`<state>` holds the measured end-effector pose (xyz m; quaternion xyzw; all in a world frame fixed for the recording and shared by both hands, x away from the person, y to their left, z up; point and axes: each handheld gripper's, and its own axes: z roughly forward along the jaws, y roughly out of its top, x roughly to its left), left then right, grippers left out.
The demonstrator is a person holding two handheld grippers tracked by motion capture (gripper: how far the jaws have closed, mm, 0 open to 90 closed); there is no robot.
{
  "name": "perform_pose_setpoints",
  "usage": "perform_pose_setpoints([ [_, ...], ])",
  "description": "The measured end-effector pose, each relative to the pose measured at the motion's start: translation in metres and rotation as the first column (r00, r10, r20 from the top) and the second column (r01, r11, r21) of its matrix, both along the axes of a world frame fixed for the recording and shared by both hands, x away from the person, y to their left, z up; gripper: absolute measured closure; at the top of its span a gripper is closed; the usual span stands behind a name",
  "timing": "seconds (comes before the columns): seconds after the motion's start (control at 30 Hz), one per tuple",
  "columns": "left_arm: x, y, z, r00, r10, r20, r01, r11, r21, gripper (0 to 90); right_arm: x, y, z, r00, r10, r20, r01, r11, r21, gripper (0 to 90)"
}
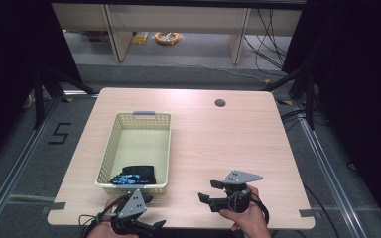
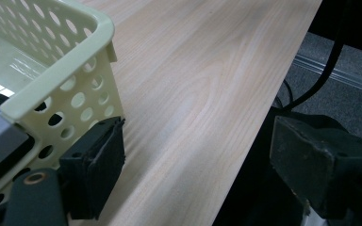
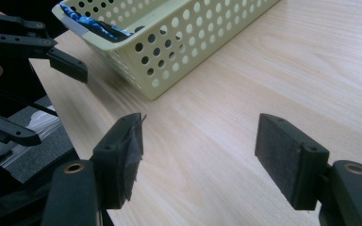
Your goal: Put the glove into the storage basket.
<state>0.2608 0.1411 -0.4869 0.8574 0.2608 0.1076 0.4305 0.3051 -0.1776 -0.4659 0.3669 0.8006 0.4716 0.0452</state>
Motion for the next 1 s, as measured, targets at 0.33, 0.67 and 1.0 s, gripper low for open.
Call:
perform_pose_setpoints([
  [0.33,-0.002,0.000,-0.005,1.0000,-0.002,-0.006,0.002,1.0000,0.003,18.0,-0.007,-0.006,-0.006,0.9998,0.018,0.006,-0.018,1.000,-0.006,27.3],
  [0.67,-0.002,0.002,-0.009,0.9996,-0.029,-0.004,0.029,0.9985,0.047,17.9,-0.016,-0.009,-0.012,0.9999,0.004,-0.011,-0.004,0.999,-0.040,24.0],
  [1.0,-0.005,0.005,-0.018,0.9983,-0.016,-0.057,0.019,0.9981,0.059,17.5,-0.024,-0.012,-0.015,0.9998,0.013,0.015,-0.011,0.994,-0.107,23.3],
])
